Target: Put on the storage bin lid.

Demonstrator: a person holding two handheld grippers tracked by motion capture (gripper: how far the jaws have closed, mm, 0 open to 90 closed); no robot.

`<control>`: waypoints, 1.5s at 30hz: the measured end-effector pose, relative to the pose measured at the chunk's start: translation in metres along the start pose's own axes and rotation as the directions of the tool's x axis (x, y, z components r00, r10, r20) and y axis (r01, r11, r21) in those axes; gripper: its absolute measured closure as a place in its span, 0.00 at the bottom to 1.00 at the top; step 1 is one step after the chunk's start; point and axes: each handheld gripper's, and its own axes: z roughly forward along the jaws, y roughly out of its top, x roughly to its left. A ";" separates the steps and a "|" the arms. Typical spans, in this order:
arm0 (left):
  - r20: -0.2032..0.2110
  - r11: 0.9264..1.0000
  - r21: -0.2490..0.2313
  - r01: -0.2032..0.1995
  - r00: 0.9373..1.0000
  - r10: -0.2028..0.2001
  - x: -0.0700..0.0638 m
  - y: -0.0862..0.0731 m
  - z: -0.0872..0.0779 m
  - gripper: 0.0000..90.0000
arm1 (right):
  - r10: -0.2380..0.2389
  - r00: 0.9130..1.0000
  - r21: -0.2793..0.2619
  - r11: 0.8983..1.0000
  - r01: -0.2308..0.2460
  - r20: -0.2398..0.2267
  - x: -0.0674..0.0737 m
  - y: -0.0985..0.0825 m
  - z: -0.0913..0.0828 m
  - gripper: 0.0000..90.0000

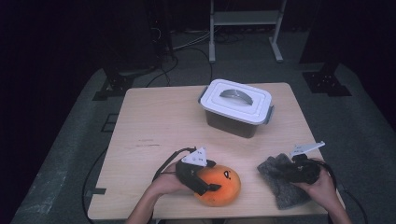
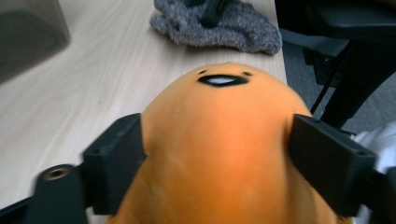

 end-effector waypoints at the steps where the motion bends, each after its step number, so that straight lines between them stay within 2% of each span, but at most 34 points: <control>1: 0.010 1.000 0.007 0.010 1.000 -0.010 0.001 -0.001 0.002 0.15 | 0.007 1.000 -0.012 1.000 -0.007 -0.005 0.001 0.000 0.000 0.60; 5: 0.030 0.999 0.008 0.032 0.999 -0.032 0.004 -0.004 0.005 0.15 | -0.003 1.000 -0.054 0.999 0.002 -0.025 0.006 0.004 -0.003 0.56; 8: 0.023 1.000 -0.006 -0.003 1.000 0.003 -0.001 -0.004 0.004 0.34 | -0.016 0.999 -0.084 0.996 0.014 -0.032 0.010 0.006 -0.003 0.53; 11: 0.004 0.999 -0.009 -0.044 0.999 0.044 -0.005 -0.001 0.003 0.47 | -0.020 0.999 -0.090 0.996 0.018 -0.028 0.012 0.008 -0.001 0.50; 14: -0.006 0.997 -0.016 -0.071 0.997 0.071 -0.008 0.003 0.000 0.52 | -0.026 1.000 -0.085 0.996 0.025 -0.016 0.015 0.008 0.001 0.50; 16: -0.030 0.996 -0.027 -0.087 0.996 0.086 -0.009 0.006 -0.003 0.54 | -0.032 0.999 -0.095 0.995 0.030 -0.014 0.016 0.008 0.001 0.49; 18: -0.073 0.994 -0.022 -0.105 0.992 0.103 -0.009 0.008 -0.006 0.54 | -0.026 0.999 -0.118 0.993 0.023 -0.031 0.017 0.009 -0.001 0.48; 20: -0.088 0.994 -0.024 -0.107 0.991 0.104 -0.008 0.008 -0.007 0.54 | -0.030 0.999 -0.130 0.991 0.025 -0.040 0.020 0.011 -0.001 0.48; 21: -0.115 0.995 -0.026 -0.098 0.989 0.094 -0.006 0.007 -0.008 0.54 | -0.036 0.998 -0.131 0.991 0.030 -0.041 0.021 0.012 -0.001 0.48; 22: -0.128 0.994 -0.015 -0.106 0.986 0.103 -0.005 0.006 -0.007 0.53 | -0.039 0.998 -0.132 0.991 0.033 -0.041 0.022 0.012 0.000 0.48; 24: -0.129 0.995 -0.035 -0.093 0.988 0.088 -0.004 0.004 -0.006 0.52 | -0.046 0.998 -0.124 0.991 0.041 -0.040 0.024 0.013 0.001 0.47; 27: -0.141 0.994 -0.036 -0.099 0.986 0.093 -0.003 0.004 -0.007 0.51 | -0.047 0.998 -0.114 0.993 0.042 -0.045 0.026 0.013 0.004 0.47; 29: -0.135 0.994 -0.036 -0.101 0.986 0.095 -0.003 0.004 -0.007 0.47 | -0.049 0.998 -0.111 0.993 0.043 -0.050 0.026 0.013 0.006 0.47; 31: -0.112 0.995 -0.035 -0.097 0.989 0.093 -0.004 0.005 -0.008 0.43 | -0.050 0.997 -0.109 0.993 0.044 -0.057 0.027 0.013 0.007 0.46; 34: -0.106 0.995 -0.042 -0.092 0.991 0.087 -0.004 0.006 -0.009 0.39 | -0.049 0.997 -0.107 0.993 0.042 -0.065 0.027 0.013 0.008 0.46; 37: -0.085 0.994 -0.082 -0.069 0.994 0.062 -0.002 0.007 -0.014 0.39 | -0.046 0.996 -0.107 0.994 0.038 -0.070 0.027 0.012 0.008 0.45; 45: -0.093 0.994 -0.091 -0.060 0.994 0.051 0.001 0.007 -0.019 0.37 | -0.045 0.996 -0.110 0.993 0.036 -0.080 0.027 0.012 0.009 0.45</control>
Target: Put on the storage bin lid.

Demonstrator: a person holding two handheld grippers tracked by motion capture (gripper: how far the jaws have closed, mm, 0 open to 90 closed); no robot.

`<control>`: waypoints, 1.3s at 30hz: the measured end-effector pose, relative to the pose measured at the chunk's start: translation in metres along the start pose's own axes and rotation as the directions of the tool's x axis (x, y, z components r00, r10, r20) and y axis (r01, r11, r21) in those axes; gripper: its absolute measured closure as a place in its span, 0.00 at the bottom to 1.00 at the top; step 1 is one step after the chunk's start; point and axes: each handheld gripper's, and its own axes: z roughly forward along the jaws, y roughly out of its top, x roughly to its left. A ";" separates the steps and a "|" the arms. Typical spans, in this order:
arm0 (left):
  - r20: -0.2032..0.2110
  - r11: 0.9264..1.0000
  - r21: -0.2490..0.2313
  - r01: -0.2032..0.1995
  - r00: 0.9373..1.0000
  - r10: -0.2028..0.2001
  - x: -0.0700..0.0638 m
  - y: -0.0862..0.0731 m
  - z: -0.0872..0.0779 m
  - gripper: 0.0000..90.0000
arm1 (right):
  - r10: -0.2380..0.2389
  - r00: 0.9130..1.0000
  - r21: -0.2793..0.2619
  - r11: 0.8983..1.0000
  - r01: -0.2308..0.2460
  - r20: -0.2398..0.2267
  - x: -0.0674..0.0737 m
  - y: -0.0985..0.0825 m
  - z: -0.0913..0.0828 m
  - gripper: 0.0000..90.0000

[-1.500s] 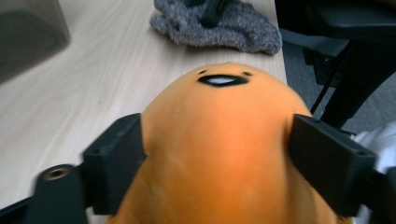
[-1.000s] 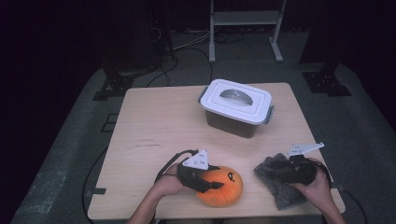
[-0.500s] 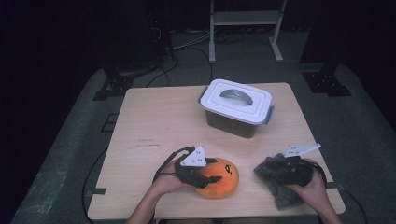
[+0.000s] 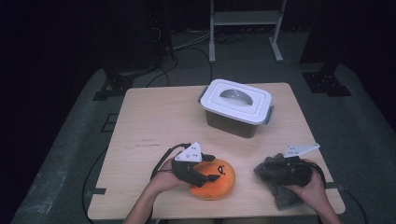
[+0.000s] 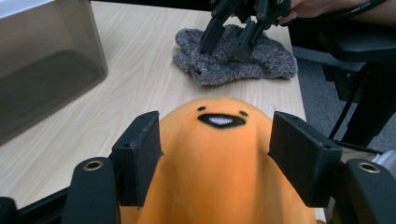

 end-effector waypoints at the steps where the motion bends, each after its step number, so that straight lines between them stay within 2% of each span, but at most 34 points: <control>1: -0.003 1.000 0.001 0.005 1.000 -0.005 0.001 -0.001 0.001 0.35 | -0.001 1.000 -0.006 1.000 0.001 -0.002 0.001 0.001 -0.001 0.45; 8: 0.004 1.000 0.007 0.011 1.000 -0.011 0.000 -0.002 0.001 0.31 | -0.004 1.000 -0.029 1.000 0.004 -0.011 0.000 0.005 -0.002 0.44; 14: 0.004 1.000 0.008 0.019 1.000 -0.019 0.001 -0.004 -0.004 0.26 | -0.014 1.000 -0.083 0.996 0.013 -0.011 -0.006 0.020 -0.013 0.42; 20: -0.004 1.000 0.008 0.025 1.000 -0.025 0.003 -0.004 -0.008 0.21 | -0.028 1.000 -0.090 0.996 0.028 0.005 -0.012 0.036 -0.016 0.40; 21: -0.008 1.000 0.005 0.027 1.000 -0.027 0.004 -0.004 -0.010 0.19 | -0.035 0.999 -0.087 0.996 0.036 0.012 -0.015 0.044 -0.016 0.39; 29: -0.033 0.999 -0.015 0.046 0.998 -0.046 0.009 -0.005 -0.021 0.14 | -0.067 0.997 -0.099 0.993 0.069 0.029 -0.018 0.073 -0.021 0.38; 35: -0.063 0.998 -0.026 0.064 0.996 -0.065 0.014 -0.009 -0.032 0.12 | -0.107 0.993 -0.061 0.992 0.109 0.046 -0.015 0.097 -0.024 0.38; 39: -0.082 0.997 -0.030 0.072 0.994 -0.074 0.017 -0.012 -0.038 0.12 | -0.121 0.992 -0.060 0.991 0.123 0.047 -0.018 0.114 -0.025 0.38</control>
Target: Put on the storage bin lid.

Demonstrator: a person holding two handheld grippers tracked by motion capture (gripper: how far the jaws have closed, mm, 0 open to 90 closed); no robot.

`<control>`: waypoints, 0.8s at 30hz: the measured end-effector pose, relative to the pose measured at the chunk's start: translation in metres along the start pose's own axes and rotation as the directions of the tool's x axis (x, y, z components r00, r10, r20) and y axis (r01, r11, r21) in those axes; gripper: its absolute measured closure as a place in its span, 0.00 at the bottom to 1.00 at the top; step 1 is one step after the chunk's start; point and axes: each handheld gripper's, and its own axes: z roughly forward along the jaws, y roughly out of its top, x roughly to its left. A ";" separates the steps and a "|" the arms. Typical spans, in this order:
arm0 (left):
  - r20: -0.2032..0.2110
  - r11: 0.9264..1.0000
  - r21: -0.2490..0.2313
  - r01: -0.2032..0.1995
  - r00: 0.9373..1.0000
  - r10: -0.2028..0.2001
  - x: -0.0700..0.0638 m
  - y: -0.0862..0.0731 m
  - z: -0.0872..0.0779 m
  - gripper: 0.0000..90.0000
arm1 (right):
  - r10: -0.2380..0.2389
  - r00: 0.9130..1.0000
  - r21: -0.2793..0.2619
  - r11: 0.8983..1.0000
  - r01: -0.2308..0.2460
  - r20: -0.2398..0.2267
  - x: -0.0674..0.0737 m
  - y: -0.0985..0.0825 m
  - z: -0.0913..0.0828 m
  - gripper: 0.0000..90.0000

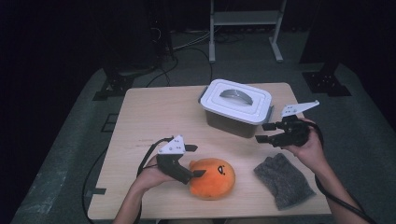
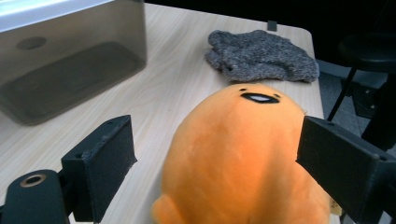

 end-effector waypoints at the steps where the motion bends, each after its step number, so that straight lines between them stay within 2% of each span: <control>1: -0.007 1.000 -0.001 0.002 1.000 -0.002 0.001 -0.001 -0.001 0.12 | -0.005 1.000 -0.002 1.000 0.005 0.000 -0.002 0.004 0.000 0.38; 9: -0.043 0.999 -0.008 0.034 0.998 -0.035 0.007 -0.008 -0.010 0.10 | -0.036 0.999 0.007 0.999 0.036 0.009 -0.012 0.032 0.009 0.37; 15: -0.068 0.999 -0.005 0.053 0.996 -0.054 0.012 -0.014 -0.016 0.09 | -0.057 0.998 0.004 0.998 0.057 0.011 -0.021 0.046 0.017 0.36; 24: -0.091 0.997 0.000 0.075 0.993 -0.075 0.018 -0.020 -0.019 0.06 | -0.058 0.998 -0.009 0.998 0.058 0.027 -0.038 0.062 0.022 0.36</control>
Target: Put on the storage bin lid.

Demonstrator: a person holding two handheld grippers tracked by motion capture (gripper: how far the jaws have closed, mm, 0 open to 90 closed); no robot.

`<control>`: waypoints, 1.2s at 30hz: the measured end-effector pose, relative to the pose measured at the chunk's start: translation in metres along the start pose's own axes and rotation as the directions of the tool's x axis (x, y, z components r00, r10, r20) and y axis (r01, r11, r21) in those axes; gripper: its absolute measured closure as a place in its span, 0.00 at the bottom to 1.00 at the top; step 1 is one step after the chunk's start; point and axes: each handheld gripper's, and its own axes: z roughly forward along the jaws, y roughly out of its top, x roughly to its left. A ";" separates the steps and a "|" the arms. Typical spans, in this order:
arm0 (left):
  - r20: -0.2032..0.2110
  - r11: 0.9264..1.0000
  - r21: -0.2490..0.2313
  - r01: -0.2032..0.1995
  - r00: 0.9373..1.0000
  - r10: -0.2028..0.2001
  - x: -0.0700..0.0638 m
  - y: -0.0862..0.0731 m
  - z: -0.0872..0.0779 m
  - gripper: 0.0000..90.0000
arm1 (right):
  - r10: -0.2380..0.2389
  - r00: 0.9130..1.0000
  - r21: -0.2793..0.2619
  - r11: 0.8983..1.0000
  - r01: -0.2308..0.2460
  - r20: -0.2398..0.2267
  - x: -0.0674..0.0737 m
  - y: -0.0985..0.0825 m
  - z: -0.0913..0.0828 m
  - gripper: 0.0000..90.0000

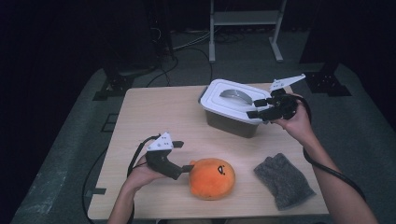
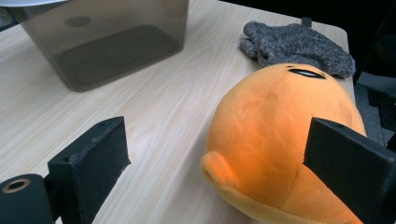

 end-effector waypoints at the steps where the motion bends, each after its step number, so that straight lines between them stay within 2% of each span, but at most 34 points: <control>1: -0.001 1.000 -0.002 0.001 1.000 -0.001 0.001 0.000 -0.001 0.06 | -0.001 1.000 0.002 1.000 0.001 0.004 -0.001 0.002 0.000 0.36; 11: -0.002 1.000 0.001 0.013 1.000 -0.013 0.004 -0.003 -0.001 0.05 | -0.010 1.000 -0.005 1.000 0.010 0.007 -0.015 0.016 0.007 0.36; 21: 0.002 1.000 0.000 0.020 1.000 -0.020 0.006 -0.004 -0.002 0.04 | -0.018 1.000 -0.005 1.000 0.018 -0.001 -0.030 0.030 0.022 0.36; 36: 0.008 1.000 0.006 0.020 1.000 -0.020 0.006 -0.005 -0.002 0.04 | 0.027 0.999 -0.040 0.999 -0.026 0.034 -0.050 0.027 0.047 0.36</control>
